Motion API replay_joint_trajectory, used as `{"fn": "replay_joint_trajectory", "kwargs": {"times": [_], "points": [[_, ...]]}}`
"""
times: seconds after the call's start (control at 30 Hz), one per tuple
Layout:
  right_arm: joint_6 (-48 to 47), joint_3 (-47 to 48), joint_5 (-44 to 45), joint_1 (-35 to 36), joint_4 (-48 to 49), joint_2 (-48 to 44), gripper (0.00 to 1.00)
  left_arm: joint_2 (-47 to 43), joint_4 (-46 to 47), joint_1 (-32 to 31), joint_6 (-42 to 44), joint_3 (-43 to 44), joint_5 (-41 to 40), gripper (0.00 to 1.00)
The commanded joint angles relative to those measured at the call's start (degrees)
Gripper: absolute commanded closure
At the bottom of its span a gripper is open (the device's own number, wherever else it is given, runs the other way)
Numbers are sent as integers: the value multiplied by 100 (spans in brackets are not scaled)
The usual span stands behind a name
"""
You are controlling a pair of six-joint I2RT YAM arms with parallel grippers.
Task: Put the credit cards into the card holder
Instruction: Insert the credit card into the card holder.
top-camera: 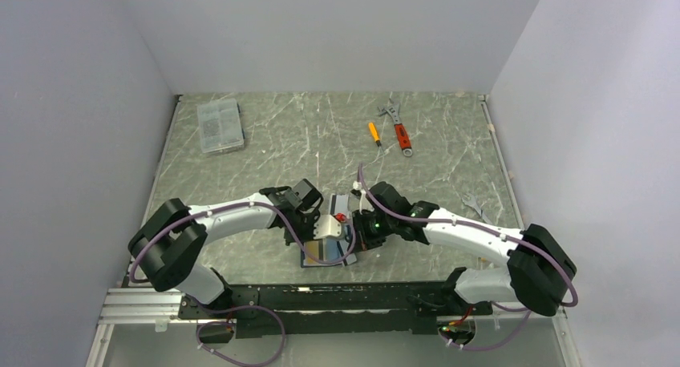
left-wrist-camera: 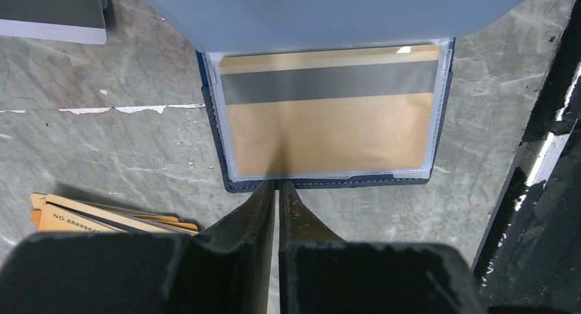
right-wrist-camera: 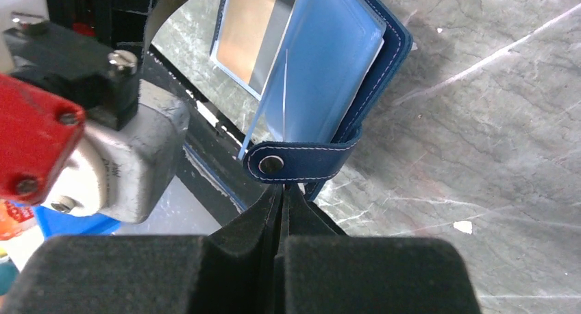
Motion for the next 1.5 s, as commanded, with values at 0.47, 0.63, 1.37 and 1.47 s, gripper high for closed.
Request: {"fn": "replay_joint_trajectory", "kwargs": {"times": [0.47, 0.63, 1.37, 1.47], "points": [[283, 41, -1469, -378, 879, 410, 100, -533, 16, 430, 190, 101, 948, 89], [384, -21, -1416, -376, 1032, 562, 100, -524, -8, 442, 201, 111, 1028, 89], [710, -96, -1357, -909, 1672, 1222, 100, -500, -191, 452, 441, 174, 882, 88], [742, 15, -1342, -913, 1857, 1392, 100, -388, -148, 437, 429, 133, 950, 88]]}}
